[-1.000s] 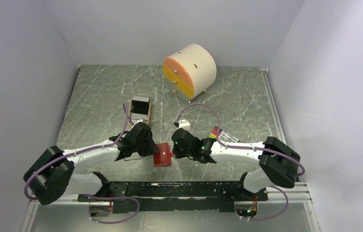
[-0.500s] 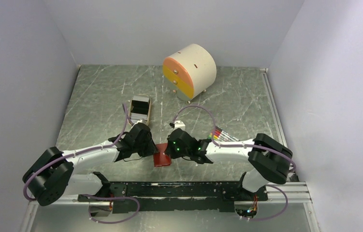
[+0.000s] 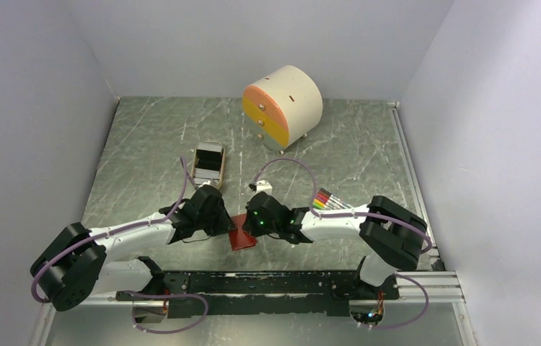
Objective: Put the credit cards into the card holder
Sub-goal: Close the card holder at the center of the board.
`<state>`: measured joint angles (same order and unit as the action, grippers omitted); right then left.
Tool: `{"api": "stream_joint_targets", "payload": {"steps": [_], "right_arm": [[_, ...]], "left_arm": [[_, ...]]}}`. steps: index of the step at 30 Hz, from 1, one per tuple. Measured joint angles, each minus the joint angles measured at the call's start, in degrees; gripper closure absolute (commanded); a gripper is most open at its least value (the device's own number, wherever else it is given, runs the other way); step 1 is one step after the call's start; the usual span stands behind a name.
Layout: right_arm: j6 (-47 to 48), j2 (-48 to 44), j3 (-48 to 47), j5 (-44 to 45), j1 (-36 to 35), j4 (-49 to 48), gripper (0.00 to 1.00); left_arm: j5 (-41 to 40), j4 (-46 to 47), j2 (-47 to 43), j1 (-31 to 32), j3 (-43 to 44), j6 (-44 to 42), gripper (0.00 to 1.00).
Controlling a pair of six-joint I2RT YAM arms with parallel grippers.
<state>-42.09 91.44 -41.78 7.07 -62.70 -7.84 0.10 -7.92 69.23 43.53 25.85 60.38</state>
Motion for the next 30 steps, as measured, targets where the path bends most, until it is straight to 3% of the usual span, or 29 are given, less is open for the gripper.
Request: {"api": "stream_joint_targets", "payload": {"steps": [30], "right_arm": [[2.5,1.4,-2.1,2.4,-0.3,1.7,1.00]], "left_arm": [[0.0,0.0,0.0,0.0,0.0,0.0,0.73]]}}
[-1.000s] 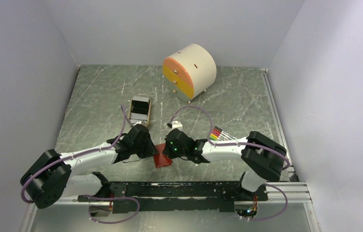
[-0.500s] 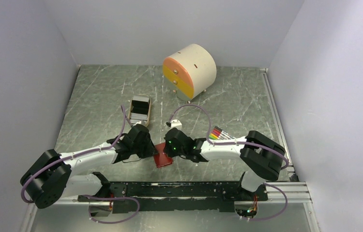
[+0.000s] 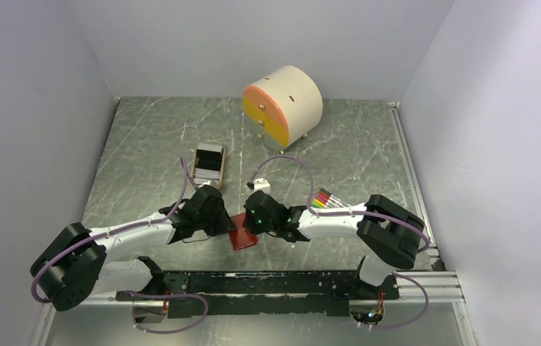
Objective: Put the credit cards into the card holder
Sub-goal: Close the card holder at the center of the board.
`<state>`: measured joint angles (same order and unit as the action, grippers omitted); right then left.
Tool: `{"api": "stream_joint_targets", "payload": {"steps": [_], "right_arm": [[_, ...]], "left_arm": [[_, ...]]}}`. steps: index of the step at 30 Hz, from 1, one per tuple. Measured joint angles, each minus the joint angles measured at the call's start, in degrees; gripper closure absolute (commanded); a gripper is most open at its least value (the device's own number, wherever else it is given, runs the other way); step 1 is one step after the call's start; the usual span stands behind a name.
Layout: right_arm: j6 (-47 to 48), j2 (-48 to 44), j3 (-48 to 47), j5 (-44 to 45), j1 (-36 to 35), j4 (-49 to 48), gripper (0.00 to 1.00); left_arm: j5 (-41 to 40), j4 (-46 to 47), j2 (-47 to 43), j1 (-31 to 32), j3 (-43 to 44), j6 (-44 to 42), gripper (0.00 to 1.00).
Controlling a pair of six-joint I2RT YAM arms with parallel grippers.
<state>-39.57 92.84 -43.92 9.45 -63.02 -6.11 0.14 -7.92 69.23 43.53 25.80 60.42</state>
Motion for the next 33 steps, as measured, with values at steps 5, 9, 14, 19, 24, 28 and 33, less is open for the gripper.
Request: {"api": "stream_joint_targets", "payload": {"steps": [5,9,14,19,24,28,33], "right_arm": [[0.0,-0.1,0.0,0.0,-0.1,0.2,1.00],[0.0,-0.1,0.0,-0.1,-0.2,0.2,1.00],[0.0,-0.1,0.0,-0.2,-0.6,0.2,1.00],[0.0,-0.1,-0.1,-0.3,-0.8,0.4,1.00],[0.0,-0.1,-0.2,-0.2,-1.0,0.7,1.00],[0.0,-0.3,-0.2,0.0,-1.1,1.0,1.00],[0.0,-0.6,-0.2,0.2,-1.2,1.4,1.00]], "left_arm": [[0.0,0.0,0.0,0.0,0.0,0.0,0.73],[0.0,0.0,0.0,0.0,0.0,0.0,0.73],[0.0,0.0,0.0,0.0,-0.1,0.0,0.73],[0.0,0.0,0.0,0.0,-0.1,0.0,0.73],[0.0,0.0,0.0,0.0,-0.1,0.0,0.73],[0.0,0.0,0.0,0.0,-0.1,0.0,0.73],[0.1,0.0,0.0,0.0,-0.1,0.0,0.74]]}}
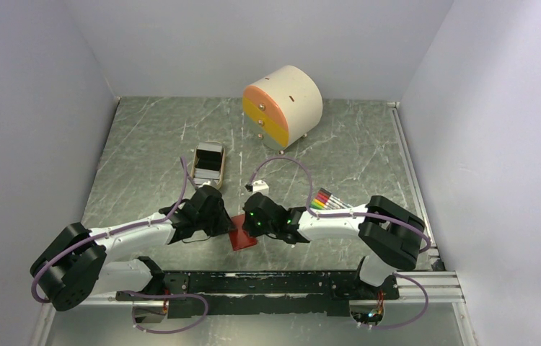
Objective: Put the credit cards into the card holder
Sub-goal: Close the card holder at the center of the board.
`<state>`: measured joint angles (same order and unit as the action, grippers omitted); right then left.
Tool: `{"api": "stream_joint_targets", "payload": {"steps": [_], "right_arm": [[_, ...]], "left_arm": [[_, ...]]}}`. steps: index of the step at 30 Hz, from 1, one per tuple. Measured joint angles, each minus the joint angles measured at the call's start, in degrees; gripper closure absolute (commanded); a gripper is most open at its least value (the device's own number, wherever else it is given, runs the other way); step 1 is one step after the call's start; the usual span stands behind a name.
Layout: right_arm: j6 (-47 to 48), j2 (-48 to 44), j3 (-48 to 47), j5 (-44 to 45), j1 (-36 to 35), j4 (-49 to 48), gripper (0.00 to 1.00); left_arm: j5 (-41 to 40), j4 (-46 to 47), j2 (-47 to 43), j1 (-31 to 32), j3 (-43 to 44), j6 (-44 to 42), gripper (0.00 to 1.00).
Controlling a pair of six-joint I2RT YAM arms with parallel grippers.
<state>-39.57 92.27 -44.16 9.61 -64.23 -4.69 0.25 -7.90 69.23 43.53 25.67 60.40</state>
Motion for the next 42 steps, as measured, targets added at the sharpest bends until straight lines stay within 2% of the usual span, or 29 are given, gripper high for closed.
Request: {"api": "stream_joint_targets", "payload": {"steps": [42], "right_arm": [[-0.2,2.4,-0.1,-2.4,0.0,-2.7,1.00]], "left_arm": [[0.0,0.0,0.2,0.0,0.0,0.0,0.74]]}}
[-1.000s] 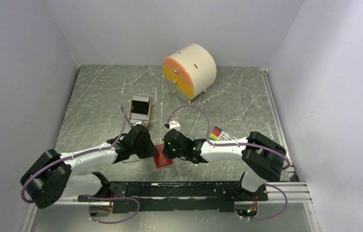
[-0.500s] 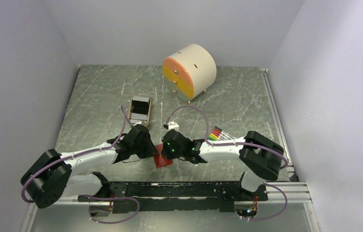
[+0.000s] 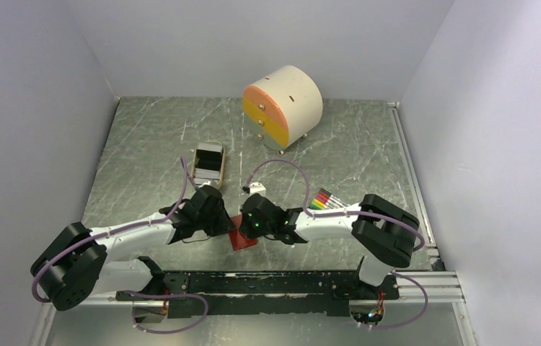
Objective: Put the credit cards into the card holder
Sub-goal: Close the card holder at the center of the board.
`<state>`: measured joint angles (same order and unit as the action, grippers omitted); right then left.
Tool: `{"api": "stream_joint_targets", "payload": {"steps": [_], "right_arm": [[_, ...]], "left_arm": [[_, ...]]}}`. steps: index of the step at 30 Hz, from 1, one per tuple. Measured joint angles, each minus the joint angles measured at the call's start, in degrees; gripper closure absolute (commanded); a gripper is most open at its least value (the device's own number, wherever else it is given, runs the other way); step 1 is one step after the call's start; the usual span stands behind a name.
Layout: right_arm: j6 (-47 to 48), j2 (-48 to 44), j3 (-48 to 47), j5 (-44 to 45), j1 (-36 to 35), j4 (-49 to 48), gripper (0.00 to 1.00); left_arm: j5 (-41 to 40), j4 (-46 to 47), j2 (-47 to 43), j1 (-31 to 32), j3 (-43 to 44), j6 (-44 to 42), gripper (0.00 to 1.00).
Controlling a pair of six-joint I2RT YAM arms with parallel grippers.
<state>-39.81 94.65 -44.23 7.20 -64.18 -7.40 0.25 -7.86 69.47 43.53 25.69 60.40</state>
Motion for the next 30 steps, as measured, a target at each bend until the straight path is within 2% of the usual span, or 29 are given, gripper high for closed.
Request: {"api": "stream_joint_targets", "payload": {"steps": [1,2,3,5,16,19,24,30], "right_arm": [[0.0,0.0,0.1,-0.2,0.1,-0.1,1.00],[0.0,0.0,0.3,-0.4,0.2,-0.5,0.94],[0.0,0.0,0.5,-0.9,0.5,-1.0,0.83],[0.0,0.0,1.0,-2.6,1.1,-2.3,0.76],[0.0,-3.2,1.2,-7.5,2.8,-2.3,0.76],[0.0,-6.4,1.2,-8.1,3.0,-1.2,0.82],[0.7,-8.9,0.7,-6.1,3.2,2.6,0.84],[2.7,-6.5,-1.4,-2.9,3.3,7.1,0.87]], "left_arm": [[0.0,0.0,0.0,0.0,0.0,0.0,0.74],[0.0,0.0,0.0,0.0,0.0,0.0,0.74],[0.0,0.0,0.0,0.0,0.0,0.0,0.74],[0.0,0.0,0.0,0.0,0.0,0.0,0.74],[0.0,0.0,0.0,-0.1,0.0,0.0,0.74],[0.0,0.0,0.0,-0.1,0.0,0.0,0.74],[0.0,0.0,0.0,-0.1,0.0,0.0,0.74],[0.0,0.0,0.0,-0.1,0.0,0.0,0.74]]}}
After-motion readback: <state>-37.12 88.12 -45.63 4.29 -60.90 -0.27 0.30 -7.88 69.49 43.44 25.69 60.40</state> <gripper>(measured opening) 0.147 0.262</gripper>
